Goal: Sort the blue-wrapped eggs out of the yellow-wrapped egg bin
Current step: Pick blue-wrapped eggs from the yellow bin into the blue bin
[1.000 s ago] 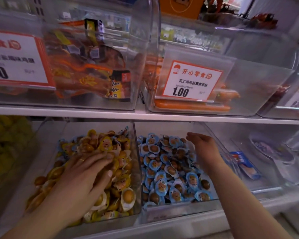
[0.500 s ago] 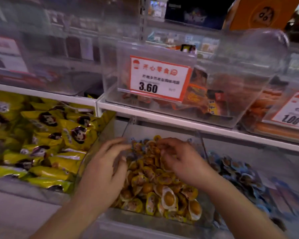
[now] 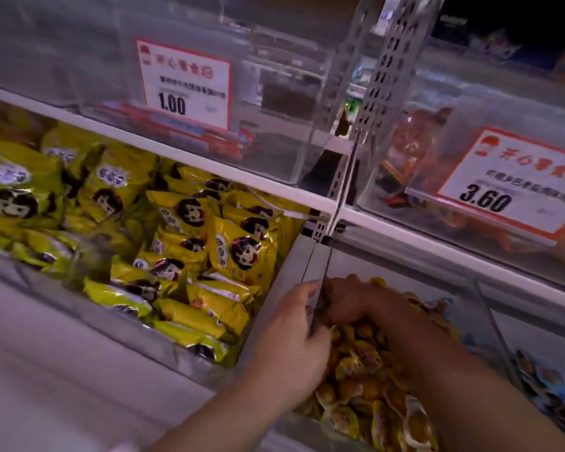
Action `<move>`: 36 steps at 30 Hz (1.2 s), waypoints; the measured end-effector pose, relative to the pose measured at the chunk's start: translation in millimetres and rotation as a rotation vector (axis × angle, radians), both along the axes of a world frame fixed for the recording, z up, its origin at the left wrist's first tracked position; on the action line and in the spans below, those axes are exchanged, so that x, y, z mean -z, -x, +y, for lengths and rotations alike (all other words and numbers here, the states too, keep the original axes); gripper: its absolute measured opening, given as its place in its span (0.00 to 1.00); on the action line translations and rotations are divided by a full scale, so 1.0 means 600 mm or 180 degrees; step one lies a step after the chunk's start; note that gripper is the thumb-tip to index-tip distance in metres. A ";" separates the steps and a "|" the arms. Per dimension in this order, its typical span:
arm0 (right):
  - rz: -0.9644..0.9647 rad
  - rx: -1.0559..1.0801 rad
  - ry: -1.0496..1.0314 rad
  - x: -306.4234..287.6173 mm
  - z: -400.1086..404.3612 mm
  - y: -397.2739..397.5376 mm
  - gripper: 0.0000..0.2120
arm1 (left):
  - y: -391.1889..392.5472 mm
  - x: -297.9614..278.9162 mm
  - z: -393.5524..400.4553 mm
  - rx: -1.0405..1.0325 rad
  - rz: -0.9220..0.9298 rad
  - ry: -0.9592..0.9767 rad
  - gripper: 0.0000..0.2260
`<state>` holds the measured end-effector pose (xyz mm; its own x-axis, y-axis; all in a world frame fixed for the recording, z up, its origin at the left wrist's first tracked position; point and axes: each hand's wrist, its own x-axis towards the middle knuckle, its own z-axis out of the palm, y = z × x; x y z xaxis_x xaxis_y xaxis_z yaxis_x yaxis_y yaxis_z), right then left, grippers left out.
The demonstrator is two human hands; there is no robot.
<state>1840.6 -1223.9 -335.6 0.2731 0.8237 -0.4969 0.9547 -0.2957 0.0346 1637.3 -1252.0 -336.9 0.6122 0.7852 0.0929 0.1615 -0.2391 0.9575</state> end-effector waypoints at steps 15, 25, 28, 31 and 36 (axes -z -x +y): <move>0.0037 0.0367 -0.0674 0.028 -0.022 0.011 0.41 | 0.010 -0.005 -0.003 0.0029 0.0366 -0.0352 0.19; -0.0004 0.0727 -0.0771 0.034 0.005 0.017 0.36 | 0.004 -0.002 -0.007 -0.0104 0.0297 -0.0468 0.17; 0.0319 0.0816 -0.0862 0.026 0.001 0.006 0.28 | 0.004 0.000 -0.005 -0.0050 0.0277 -0.0437 0.17; 0.1097 0.1115 -0.1316 0.017 -0.012 -0.015 0.17 | 0.004 0.001 -0.002 -0.0041 0.0282 -0.0427 0.17; 0.2682 0.1960 -0.2074 -0.021 -0.049 -0.036 0.02 | 0.006 -0.003 -0.004 -0.0145 0.0314 -0.0864 0.18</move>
